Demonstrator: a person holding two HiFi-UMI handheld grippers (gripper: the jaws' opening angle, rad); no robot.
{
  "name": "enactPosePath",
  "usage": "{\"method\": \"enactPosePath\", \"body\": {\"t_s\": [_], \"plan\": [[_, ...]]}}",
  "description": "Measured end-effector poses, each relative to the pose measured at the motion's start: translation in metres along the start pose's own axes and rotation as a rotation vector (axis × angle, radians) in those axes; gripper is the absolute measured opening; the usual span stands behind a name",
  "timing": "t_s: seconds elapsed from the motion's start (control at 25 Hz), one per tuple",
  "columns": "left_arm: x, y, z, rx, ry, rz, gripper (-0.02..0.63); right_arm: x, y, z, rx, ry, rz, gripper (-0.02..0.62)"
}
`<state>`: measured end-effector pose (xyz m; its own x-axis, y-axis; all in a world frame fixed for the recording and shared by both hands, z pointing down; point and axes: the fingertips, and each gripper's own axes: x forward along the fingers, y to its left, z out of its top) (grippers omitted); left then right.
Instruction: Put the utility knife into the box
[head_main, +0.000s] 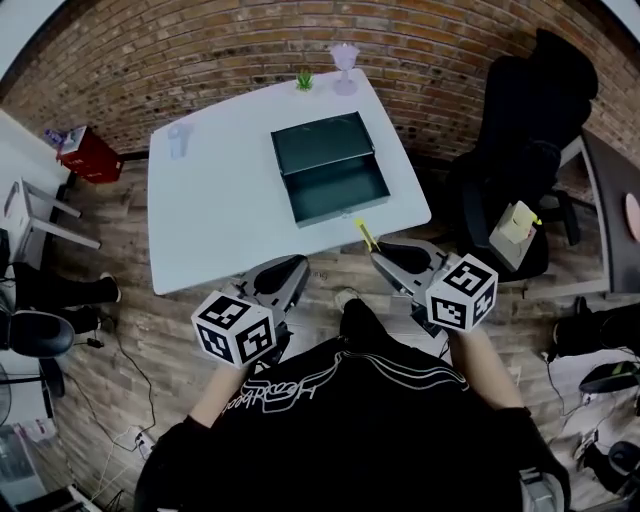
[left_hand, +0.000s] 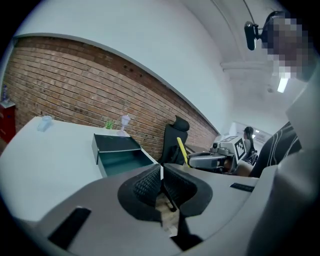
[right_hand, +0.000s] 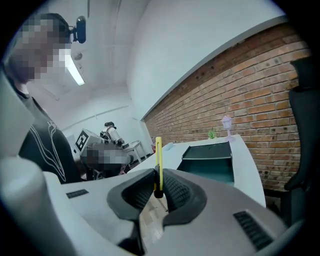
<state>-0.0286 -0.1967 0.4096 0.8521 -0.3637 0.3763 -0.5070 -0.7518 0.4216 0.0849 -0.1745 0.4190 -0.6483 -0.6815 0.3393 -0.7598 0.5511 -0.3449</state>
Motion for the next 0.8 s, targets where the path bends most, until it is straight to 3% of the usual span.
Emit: {"method": "enactPosePath", "body": {"t_s": [0.28,0.8], "plan": [[0.023,0.038,0.029,-0.051,-0.025,0.096,0.041,0.050,-0.050,0.014,-0.042,0.112,0.074,0.055],[0.041,0.091,0.058,-0.158,-0.119,0.244,0.041,0.130,-0.106,0.005,-0.242,0.389,0.167,0.057]]}}
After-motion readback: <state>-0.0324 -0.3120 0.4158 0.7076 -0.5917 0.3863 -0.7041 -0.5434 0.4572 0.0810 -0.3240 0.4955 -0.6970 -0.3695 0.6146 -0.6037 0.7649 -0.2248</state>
